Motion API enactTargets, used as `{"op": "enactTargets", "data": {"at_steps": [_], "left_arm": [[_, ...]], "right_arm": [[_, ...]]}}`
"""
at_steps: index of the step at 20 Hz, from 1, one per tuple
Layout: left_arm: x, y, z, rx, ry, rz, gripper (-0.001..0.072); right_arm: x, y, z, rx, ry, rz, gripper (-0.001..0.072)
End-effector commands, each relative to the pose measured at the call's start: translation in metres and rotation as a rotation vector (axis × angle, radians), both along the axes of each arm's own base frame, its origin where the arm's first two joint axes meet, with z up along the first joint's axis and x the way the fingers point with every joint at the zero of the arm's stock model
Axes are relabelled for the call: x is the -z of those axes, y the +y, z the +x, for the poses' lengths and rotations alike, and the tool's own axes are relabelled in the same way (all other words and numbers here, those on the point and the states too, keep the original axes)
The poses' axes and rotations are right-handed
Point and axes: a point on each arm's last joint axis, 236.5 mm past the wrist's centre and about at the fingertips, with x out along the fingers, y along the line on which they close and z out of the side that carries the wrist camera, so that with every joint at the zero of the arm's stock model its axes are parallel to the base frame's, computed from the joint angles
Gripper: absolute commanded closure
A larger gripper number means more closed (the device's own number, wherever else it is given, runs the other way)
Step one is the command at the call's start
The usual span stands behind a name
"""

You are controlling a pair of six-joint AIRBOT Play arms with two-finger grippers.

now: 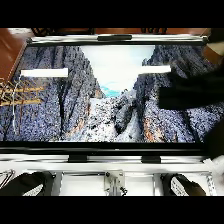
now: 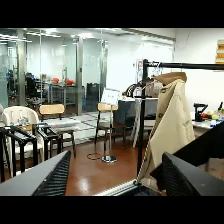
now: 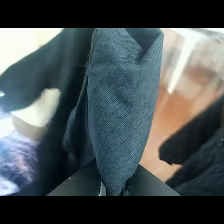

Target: Fold the shirts.

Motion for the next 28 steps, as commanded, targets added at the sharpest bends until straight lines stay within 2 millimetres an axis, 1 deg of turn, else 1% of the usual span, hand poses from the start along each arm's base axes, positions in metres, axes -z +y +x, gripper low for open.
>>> {"op": "enactTargets", "data": {"at_steps": [1,4,6,8,10,12,14,17,18,20,21,22,28], "left_arm": [[0.002,0.0,0.0,0.006,0.012,0.003,0.0039],[0.003,-0.001,0.0,0.007,0.014,0.006,0.0039],[0.008,-0.004,-0.001,0.018,0.025,0.022,0.0038],[0.015,-0.007,-0.001,0.023,0.037,0.058,0.0038],[0.019,-0.009,0.0,0.029,0.054,0.065,0.0038],[0.02,-0.009,0.0,0.029,0.055,0.065,0.0039],[0.021,-0.01,0.002,0.03,0.059,0.066,0.0041],[0.027,-0.012,0.006,0.045,0.109,0.04,0.0041],[0.03,-0.014,0.006,0.053,0.127,0.041,0.0041],[0.035,-0.015,0.007,0.062,0.154,0.034,0.0041],[0.037,-0.015,0.008,0.066,0.168,0.028,0.0041],[0.038,-0.013,0.009,0.067,0.181,0.021,0.0041],[0.05,-0.017,0.008,0.101,0.259,0.013,0.0041]], "right_arm": [[-0.002,-0.041,0.003,0.068,-0.065,0.012,0.0623],[0.003,-0.076,0.017,0.122,-0.109,0.015,0.0623],[0.005,-0.092,0.034,0.123,-0.142,0.002,0.0624],[0.004,-0.106,0.045,0.131,-0.163,-0.036,0.0624],[0.003,-0.127,0.048,0.171,-0.212,-0.048,0.0624],[0.002,-0.15,0.043,0.218,-0.268,-0.055,0.0624],[0.003,-0.175,0.031,0.265,-0.295,-0.063,0.0624],[0.016,-0.209,0.01,0.338,-0.282,-0.062,0.0623],[0.015,-0.217,0.004,0.349,-0.287,-0.077,0.0623],[-0.001,-0.223,-0.003,0.344,-0.318,-0.137,0.0624],[-0.006,-0.225,-0.007,0.343,-0.33,-0.158,0.0624],[-0.008,-0.229,-0.011,0.35,-0.338,-0.166,0.0624],[0.01,-0.267,-0.038,0.429,-0.326,-0.157,0.0624]]}}
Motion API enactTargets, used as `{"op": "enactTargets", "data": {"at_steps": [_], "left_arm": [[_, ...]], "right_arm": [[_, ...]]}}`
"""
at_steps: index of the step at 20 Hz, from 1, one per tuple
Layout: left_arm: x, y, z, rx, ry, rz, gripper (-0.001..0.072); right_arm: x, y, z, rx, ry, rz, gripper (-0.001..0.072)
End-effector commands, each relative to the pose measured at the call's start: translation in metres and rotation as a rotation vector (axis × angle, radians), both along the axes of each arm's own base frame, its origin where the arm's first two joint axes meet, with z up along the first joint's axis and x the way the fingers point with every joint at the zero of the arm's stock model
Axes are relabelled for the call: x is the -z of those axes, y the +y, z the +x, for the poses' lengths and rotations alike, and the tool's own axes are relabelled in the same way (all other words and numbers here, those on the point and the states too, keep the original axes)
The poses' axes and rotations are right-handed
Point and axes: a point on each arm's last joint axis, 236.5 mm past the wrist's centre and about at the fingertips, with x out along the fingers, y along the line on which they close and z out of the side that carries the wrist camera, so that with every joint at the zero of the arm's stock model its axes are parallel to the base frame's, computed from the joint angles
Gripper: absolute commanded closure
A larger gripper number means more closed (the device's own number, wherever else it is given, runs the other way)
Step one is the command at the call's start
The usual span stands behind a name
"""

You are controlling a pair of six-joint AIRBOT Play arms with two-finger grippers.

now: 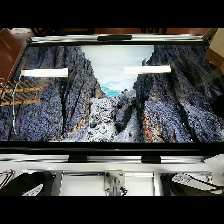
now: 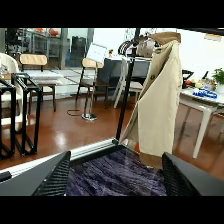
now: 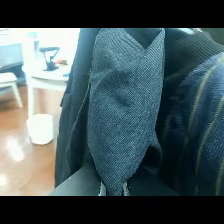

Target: Fold the shirts.

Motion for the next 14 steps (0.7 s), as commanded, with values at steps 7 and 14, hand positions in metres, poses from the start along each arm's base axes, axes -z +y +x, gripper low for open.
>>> {"op": "enactTargets", "data": {"at_steps": [7,14], "left_arm": [[0.017,-0.008,-0.004,0.057,0.146,-0.042,0.0042],[0.031,-0.014,-0.01,0.098,0.249,-0.055,0.0042]], "right_arm": [[0.01,-0.045,-0.024,0.035,-0.045,-0.037,0.0623],[0.036,-0.072,-0.033,0.061,-0.073,0.016,0.0623]]}}
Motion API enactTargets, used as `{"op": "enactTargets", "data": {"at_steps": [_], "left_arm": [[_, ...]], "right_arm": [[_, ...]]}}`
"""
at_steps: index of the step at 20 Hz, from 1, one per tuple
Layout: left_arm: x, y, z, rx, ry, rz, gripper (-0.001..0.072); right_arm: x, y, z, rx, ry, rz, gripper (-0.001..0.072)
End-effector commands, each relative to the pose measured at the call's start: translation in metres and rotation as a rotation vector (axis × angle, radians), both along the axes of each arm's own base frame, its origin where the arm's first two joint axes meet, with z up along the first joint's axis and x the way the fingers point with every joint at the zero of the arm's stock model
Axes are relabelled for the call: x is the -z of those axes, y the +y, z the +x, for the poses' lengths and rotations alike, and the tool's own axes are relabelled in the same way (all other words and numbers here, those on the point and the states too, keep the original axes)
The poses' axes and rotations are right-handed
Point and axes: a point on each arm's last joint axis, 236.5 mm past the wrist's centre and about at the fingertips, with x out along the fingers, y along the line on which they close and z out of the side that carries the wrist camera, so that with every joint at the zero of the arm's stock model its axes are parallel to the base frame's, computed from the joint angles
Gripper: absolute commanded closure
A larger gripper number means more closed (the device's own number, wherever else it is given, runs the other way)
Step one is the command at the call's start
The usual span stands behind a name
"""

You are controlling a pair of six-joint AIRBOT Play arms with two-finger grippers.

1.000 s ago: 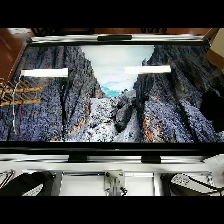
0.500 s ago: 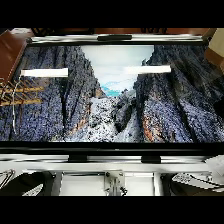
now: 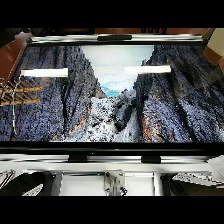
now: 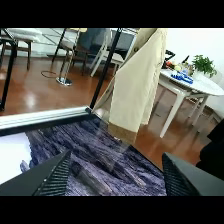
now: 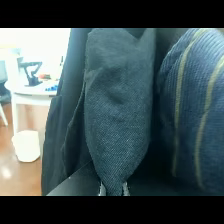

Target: Fold the shirts.

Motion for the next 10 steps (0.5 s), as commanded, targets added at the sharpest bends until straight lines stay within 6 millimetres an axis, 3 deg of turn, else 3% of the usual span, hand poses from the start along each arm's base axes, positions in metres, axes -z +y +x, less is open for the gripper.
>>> {"op": "enactTargets", "data": {"at_steps": [1,4,10], "left_arm": [[0.004,-0.002,-0.002,0.014,0.046,-0.018,0.0042],[0.004,-0.002,-0.001,0.013,0.05,-0.021,0.0041],[-0.017,0.007,0.004,-0.028,-0.006,-0.09,0.0041]], "right_arm": [[0.017,-0.014,-0.005,0.012,-0.015,0.04,0.0623],[0.022,-0.021,-0.024,0.053,-0.014,0.065,0.0623],[0.015,-0.014,-0.107,0.228,-0.012,0.146,0.0623]]}}
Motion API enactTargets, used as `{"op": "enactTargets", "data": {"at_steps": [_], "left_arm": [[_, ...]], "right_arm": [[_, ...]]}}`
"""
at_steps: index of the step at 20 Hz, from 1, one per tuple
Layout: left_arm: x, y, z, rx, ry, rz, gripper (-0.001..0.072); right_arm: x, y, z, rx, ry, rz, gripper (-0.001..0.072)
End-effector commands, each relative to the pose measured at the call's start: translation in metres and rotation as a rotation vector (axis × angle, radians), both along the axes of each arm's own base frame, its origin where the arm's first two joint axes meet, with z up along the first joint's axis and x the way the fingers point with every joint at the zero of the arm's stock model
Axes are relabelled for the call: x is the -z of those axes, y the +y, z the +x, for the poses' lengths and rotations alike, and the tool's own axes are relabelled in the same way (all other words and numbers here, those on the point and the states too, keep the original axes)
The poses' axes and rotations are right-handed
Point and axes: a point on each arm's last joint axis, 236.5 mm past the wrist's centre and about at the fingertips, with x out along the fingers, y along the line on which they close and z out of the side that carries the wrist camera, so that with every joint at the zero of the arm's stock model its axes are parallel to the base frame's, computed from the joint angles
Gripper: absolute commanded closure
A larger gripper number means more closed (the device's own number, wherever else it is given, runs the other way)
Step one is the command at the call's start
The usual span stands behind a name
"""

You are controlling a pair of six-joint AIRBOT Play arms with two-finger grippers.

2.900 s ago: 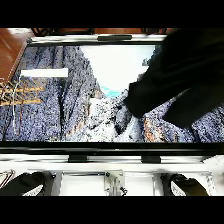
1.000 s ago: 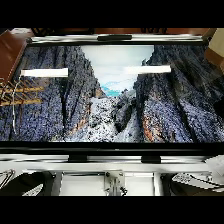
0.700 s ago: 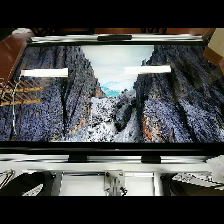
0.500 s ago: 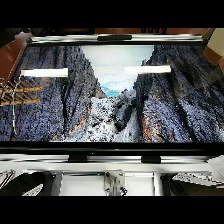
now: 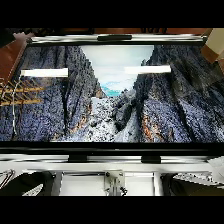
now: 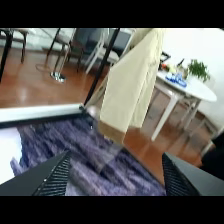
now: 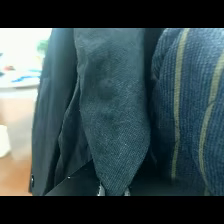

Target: Fold the shirts.

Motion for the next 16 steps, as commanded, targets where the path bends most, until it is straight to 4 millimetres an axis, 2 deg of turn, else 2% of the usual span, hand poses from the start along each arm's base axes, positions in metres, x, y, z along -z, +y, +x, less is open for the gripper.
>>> {"op": "enactTargets", "data": {"at_steps": [1,3,6,9,11,13,15,16], "left_arm": [[-0.011,0.005,0.003,-0.024,-0.027,-0.037,0.0041],[-0.01,0.005,0.003,-0.025,-0.034,-0.029,0.0041],[-0.01,0.005,0.003,-0.025,-0.034,-0.029,0.0041],[-0.011,0.005,0.003,-0.025,-0.035,-0.03,0.0041],[-0.011,0.005,0.003,-0.025,-0.035,-0.03,0.0041],[-0.011,0.005,0.003,-0.025,-0.035,-0.029,0.0041],[-0.011,0.005,0.003,-0.025,-0.034,-0.029,0.0041],[-0.011,0.005,0.003,-0.025,-0.035,-0.03,0.0041]], "right_arm": [[-0.003,0.011,-0.05,0.107,0.001,0.057,0.0623],[-0.011,0.024,-0.075,0.159,-0.006,0.076,0.0623],[-0.009,0.045,-0.124,0.286,0.007,0.145,0.0623],[0.007,0.066,-0.177,0.419,-0.028,0.256,0.0622],[0.018,0.077,-0.205,0.475,-0.075,0.314,0.0622],[0.017,0.082,-0.222,0.495,-0.117,0.318,0.0621],[0.016,0.081,-0.223,0.473,-0.149,0.316,0.0611],[0.016,0.08,-0.22,0.454,-0.152,0.317,0.055]]}}
